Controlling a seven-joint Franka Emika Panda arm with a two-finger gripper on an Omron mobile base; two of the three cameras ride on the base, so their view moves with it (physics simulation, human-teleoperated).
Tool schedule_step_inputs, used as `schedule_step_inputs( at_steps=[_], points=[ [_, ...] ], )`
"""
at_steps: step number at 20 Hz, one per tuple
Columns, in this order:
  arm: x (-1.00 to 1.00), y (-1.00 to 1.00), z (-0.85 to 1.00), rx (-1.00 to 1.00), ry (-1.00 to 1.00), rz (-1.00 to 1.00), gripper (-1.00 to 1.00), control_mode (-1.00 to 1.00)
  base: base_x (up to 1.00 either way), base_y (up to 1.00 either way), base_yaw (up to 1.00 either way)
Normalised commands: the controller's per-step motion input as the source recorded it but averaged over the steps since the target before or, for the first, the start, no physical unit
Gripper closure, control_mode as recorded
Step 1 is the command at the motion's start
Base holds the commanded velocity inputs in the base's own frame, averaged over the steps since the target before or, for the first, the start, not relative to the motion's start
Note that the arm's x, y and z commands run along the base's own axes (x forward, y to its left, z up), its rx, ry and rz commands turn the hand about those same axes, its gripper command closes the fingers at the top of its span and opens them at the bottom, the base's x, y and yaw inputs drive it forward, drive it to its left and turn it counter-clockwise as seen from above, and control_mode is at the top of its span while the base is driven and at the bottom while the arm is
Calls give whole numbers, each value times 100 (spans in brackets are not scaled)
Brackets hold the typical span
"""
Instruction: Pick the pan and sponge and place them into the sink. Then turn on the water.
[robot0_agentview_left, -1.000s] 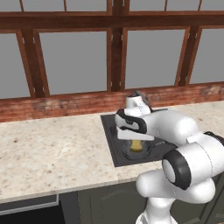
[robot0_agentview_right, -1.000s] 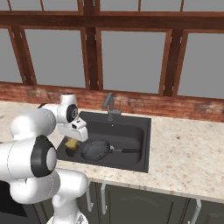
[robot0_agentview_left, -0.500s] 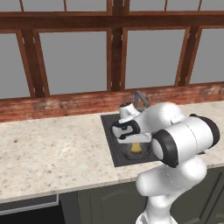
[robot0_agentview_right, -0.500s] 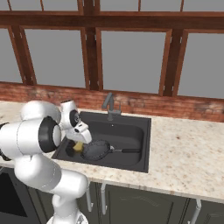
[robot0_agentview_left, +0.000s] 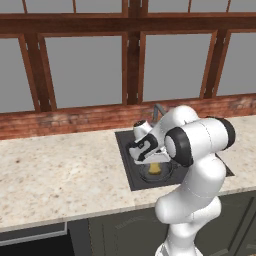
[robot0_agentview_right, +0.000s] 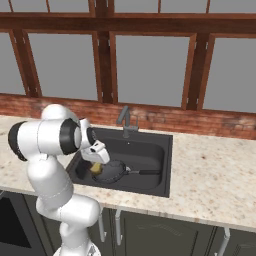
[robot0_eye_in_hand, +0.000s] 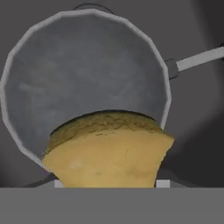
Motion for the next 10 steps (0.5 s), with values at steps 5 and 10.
schedule_step_inputs(
  at_steps=[5,10],
  points=[
    [39,-9,-42,-4,0,0,100,-100,0,0,0],
    [27,-19,-41,-2,0,0,100,-100,0,0,0]
  ],
)
